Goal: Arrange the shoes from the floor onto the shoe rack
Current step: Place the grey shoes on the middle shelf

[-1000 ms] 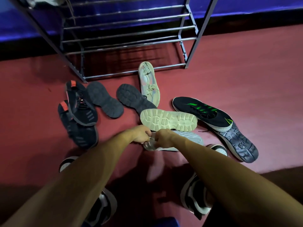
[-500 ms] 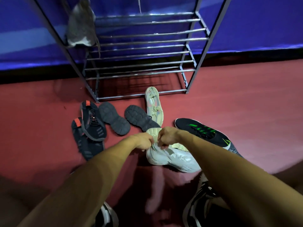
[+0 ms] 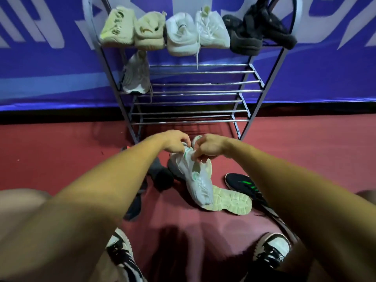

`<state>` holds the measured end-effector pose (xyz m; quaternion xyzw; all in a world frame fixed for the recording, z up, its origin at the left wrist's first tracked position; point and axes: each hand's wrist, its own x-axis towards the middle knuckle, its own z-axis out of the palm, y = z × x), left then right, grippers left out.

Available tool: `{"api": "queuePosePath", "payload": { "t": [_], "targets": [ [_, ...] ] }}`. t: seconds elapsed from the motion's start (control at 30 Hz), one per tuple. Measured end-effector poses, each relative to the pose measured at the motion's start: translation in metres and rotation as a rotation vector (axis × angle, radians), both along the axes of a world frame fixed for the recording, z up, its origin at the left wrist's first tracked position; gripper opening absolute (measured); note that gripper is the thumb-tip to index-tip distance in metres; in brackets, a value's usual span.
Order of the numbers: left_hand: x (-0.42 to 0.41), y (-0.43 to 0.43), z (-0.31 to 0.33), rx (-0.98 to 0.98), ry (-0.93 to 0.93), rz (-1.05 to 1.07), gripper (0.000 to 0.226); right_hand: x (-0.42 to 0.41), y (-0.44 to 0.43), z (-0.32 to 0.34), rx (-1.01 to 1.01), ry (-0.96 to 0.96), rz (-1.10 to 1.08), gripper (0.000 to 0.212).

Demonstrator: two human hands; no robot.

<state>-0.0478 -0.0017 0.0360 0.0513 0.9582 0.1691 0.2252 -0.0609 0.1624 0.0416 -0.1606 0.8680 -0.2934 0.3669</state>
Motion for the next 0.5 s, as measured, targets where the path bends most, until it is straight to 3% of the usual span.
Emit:
{"api": "queuePosePath", "payload": {
  "t": [0.23, 0.5],
  "targets": [
    [-0.021, -0.035, 0.067, -0.107, 0.089, 0.052, 0.052, -0.021, -0.017, 0.071, -0.127, 0.158, -0.066, 0.009],
    [-0.019, -0.051, 0.064, 0.043, 0.003, 0.239, 0.076, -0.034, -0.018, 0.094, -0.360, 0.238, -0.232, 0.017]
  ]
}}
